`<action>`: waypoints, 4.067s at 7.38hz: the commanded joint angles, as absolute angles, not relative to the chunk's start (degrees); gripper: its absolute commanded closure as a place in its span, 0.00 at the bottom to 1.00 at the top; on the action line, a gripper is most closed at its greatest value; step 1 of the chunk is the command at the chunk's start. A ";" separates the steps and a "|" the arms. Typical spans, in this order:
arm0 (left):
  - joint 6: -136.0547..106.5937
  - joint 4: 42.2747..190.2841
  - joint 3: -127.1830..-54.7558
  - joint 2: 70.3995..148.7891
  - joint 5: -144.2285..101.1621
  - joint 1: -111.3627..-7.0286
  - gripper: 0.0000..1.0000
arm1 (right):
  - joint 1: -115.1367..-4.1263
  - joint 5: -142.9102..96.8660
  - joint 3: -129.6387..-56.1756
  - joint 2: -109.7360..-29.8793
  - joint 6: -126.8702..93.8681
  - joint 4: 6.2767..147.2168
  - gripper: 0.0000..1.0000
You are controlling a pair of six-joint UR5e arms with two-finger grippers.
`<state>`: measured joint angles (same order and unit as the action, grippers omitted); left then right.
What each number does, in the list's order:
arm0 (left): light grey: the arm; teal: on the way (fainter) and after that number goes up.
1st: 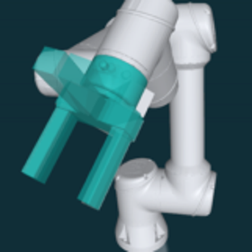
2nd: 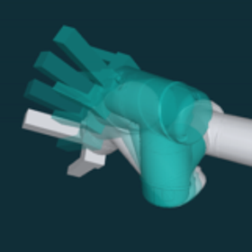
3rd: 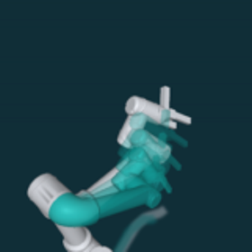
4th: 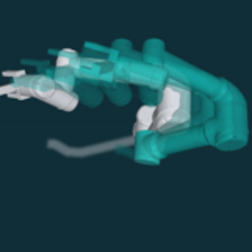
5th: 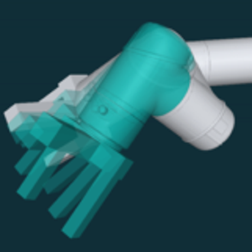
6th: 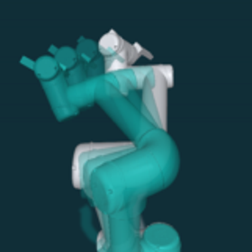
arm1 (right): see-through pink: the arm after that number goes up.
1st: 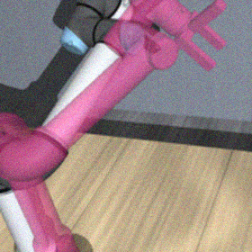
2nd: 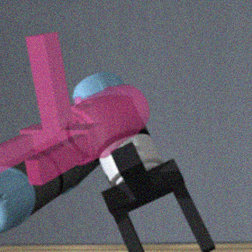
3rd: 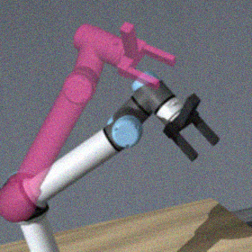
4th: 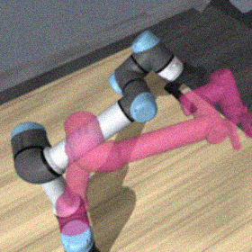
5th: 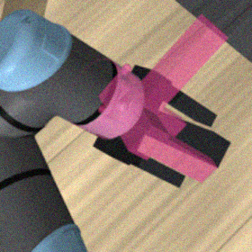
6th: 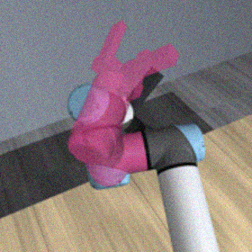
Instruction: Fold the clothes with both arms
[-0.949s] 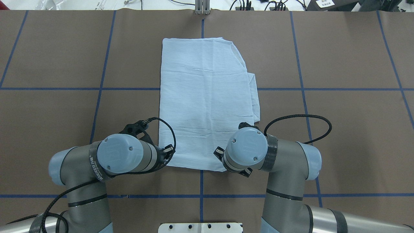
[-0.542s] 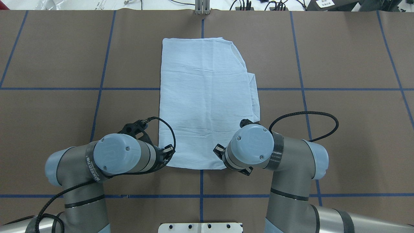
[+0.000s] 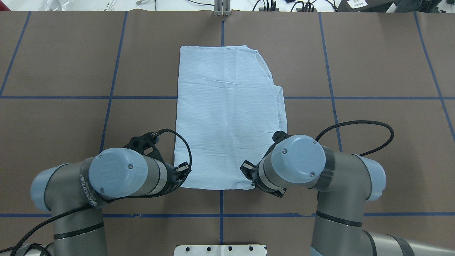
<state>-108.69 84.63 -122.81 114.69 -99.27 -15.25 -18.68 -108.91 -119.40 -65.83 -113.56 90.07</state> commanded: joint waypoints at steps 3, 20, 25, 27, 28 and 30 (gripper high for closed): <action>-108.72 70.85 -134.72 114.96 -101.76 -9.93 1.00 | -20.03 -122.85 -125.22 -67.32 -113.73 90.09 1.00; -92.55 112.50 -88.25 127.00 -107.84 -40.96 1.00 | -43.50 -124.19 -69.90 -38.32 -91.32 81.50 1.00; -94.83 114.61 -86.67 127.79 -107.67 -41.04 0.02 | -44.38 -123.75 -68.03 -38.14 -91.76 77.52 0.00; -94.40 113.65 -86.66 127.53 -107.58 -42.70 0.01 | -45.26 -124.19 -68.64 -38.06 -91.49 77.43 0.00; -94.22 113.64 -86.66 127.36 -107.67 -43.32 0.01 | -44.92 -124.19 -69.60 -38.58 -90.80 77.00 0.00; -91.96 109.37 -87.53 127.27 -107.93 -45.16 0.01 | -42.20 -123.49 -72.14 -39.02 -89.40 74.97 0.00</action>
<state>-93.59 112.23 -86.90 127.33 -107.77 -43.97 -43.62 -123.77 -70.48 -38.76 -90.47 75.66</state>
